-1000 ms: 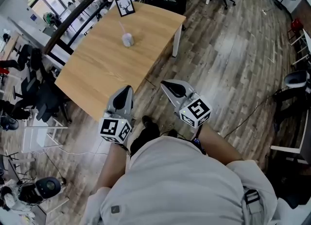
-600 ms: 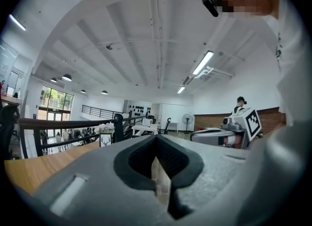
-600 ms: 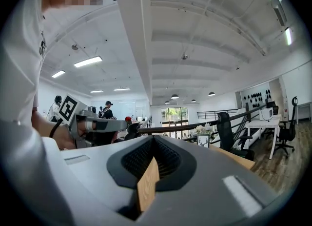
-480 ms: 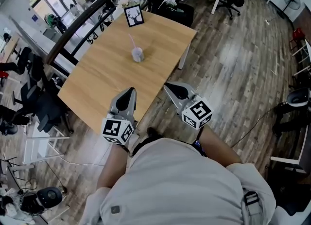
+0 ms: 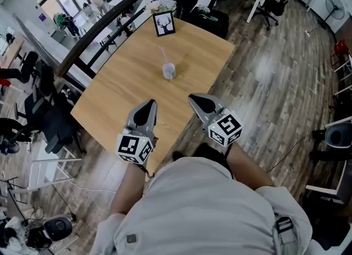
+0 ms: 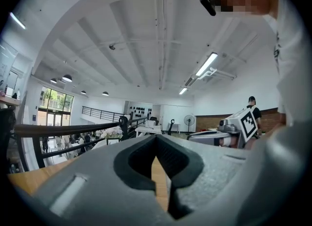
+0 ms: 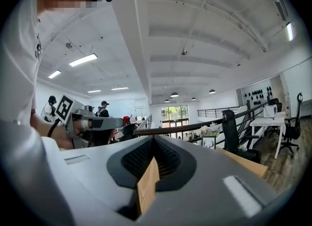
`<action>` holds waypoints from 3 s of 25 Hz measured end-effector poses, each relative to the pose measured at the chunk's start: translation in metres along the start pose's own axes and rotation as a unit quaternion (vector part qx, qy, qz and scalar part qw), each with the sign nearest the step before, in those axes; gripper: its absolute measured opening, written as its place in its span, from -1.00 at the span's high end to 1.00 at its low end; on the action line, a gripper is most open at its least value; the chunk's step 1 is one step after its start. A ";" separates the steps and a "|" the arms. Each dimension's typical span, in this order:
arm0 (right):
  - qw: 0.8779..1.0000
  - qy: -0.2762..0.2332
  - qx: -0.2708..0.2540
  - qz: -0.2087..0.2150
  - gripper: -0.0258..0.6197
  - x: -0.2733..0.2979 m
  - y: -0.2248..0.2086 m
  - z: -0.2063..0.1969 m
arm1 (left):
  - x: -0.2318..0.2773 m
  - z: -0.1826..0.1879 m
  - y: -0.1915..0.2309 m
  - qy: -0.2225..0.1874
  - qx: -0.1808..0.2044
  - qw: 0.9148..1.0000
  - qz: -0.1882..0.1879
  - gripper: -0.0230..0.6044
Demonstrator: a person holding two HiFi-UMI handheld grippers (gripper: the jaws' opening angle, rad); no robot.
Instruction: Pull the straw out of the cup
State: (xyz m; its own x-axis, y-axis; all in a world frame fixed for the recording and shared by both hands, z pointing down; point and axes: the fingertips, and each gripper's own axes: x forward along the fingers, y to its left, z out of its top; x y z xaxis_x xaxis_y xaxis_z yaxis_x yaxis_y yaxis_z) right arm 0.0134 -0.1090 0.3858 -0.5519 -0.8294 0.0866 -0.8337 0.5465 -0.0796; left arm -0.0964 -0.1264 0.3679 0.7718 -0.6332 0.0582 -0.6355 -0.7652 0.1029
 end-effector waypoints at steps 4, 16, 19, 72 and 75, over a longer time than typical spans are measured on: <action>1.000 0.008 0.005 0.011 0.89 0.025 -0.010 -0.002 | 0.006 -0.001 0.021 0.001 -0.004 1.000 0.012 0.91; 0.997 0.035 0.019 0.062 0.89 0.121 -0.080 -0.017 | 0.060 -0.014 0.091 0.018 -0.015 0.997 0.077 0.91; 0.995 0.049 0.022 0.080 0.89 0.145 -0.107 -0.024 | 0.085 -0.022 0.106 0.029 -0.017 0.995 0.091 0.91; 0.927 0.288 0.139 0.195 0.78 0.355 -0.254 -0.284 | 0.271 -0.216 0.248 0.170 -0.132 0.964 0.156 0.91; 0.929 0.284 0.139 0.193 0.78 0.353 -0.253 -0.280 | 0.269 -0.215 0.246 0.169 -0.132 0.964 0.158 0.91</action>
State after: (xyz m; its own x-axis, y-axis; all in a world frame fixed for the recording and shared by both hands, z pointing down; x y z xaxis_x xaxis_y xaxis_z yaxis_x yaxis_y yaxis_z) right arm 0.0240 -0.5075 0.7143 -0.7958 -0.3385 0.5021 -0.5774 0.6740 -0.4608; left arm -0.0402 -0.4598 0.6219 0.5313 -0.7221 0.4431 -0.8472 -0.4555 0.2736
